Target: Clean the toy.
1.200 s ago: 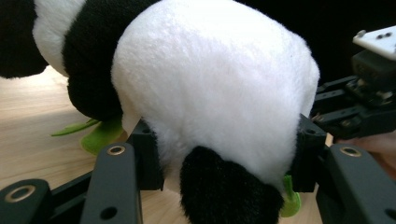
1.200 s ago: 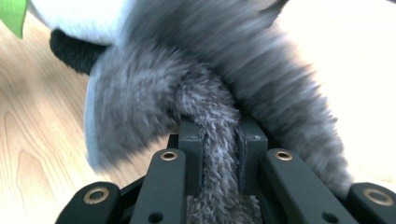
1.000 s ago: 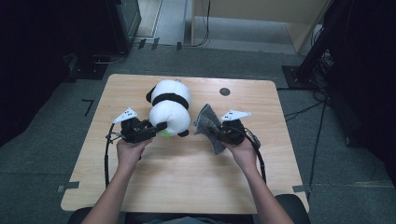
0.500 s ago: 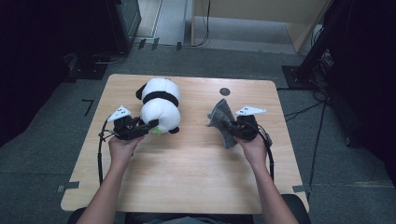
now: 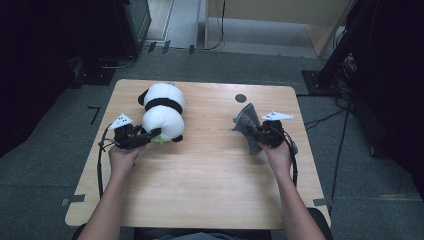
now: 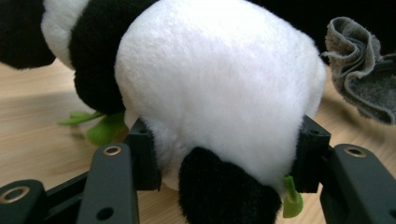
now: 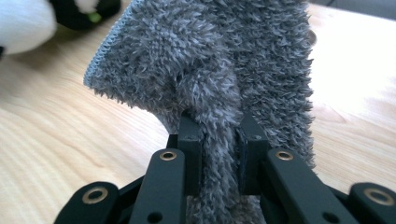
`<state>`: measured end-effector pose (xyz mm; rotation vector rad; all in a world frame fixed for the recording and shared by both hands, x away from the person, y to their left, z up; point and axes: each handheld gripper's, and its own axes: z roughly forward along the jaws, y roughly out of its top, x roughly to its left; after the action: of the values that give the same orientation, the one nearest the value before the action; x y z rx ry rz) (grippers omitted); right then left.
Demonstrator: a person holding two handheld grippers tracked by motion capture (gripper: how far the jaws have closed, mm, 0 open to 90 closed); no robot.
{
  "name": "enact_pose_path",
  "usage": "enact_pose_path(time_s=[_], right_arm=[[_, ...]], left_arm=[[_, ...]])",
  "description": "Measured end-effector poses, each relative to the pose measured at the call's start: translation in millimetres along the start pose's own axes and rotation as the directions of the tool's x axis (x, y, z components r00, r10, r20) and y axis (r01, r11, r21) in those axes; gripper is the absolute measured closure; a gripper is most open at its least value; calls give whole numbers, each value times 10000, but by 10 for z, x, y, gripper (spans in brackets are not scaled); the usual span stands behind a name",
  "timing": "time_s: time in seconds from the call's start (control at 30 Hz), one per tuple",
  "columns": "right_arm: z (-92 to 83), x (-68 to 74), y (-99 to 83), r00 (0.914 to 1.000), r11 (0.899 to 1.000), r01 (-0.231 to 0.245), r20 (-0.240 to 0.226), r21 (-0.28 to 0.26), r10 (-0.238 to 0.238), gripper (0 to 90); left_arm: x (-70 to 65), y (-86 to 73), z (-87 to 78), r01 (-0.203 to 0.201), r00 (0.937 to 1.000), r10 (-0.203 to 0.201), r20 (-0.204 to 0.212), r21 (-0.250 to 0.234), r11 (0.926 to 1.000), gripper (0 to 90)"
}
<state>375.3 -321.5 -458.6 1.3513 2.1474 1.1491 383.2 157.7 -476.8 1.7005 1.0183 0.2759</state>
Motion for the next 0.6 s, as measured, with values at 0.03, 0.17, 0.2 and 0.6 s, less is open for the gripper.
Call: enact_pose_path(time_s=[0.03, 0.17, 0.2, 0.6], right_arm=[[23, -32, -10, 10000, 9999, -36, 35, 99, 36, 763], [108, -150, -60, 9997, 9990, -28, 242, 435, 18, 755], [121, -183, -79, 9997, 9988, -101, 246, 474, 89, 756], [265, -298, -197, 9973, 9973, -631, 396, 389, 615, 634]], left_arm=[[26, -9, -1, -39, 10000, 39, -20, 47, 10000, 410], [115, -51, -9, -182, 9997, 187, -173, 288, 9994, 395], [130, -61, -11, -167, 9997, 173, -181, 351, 9992, 389], [195, -97, 31, -251, 9992, 272, -303, 673, 9974, 246]])
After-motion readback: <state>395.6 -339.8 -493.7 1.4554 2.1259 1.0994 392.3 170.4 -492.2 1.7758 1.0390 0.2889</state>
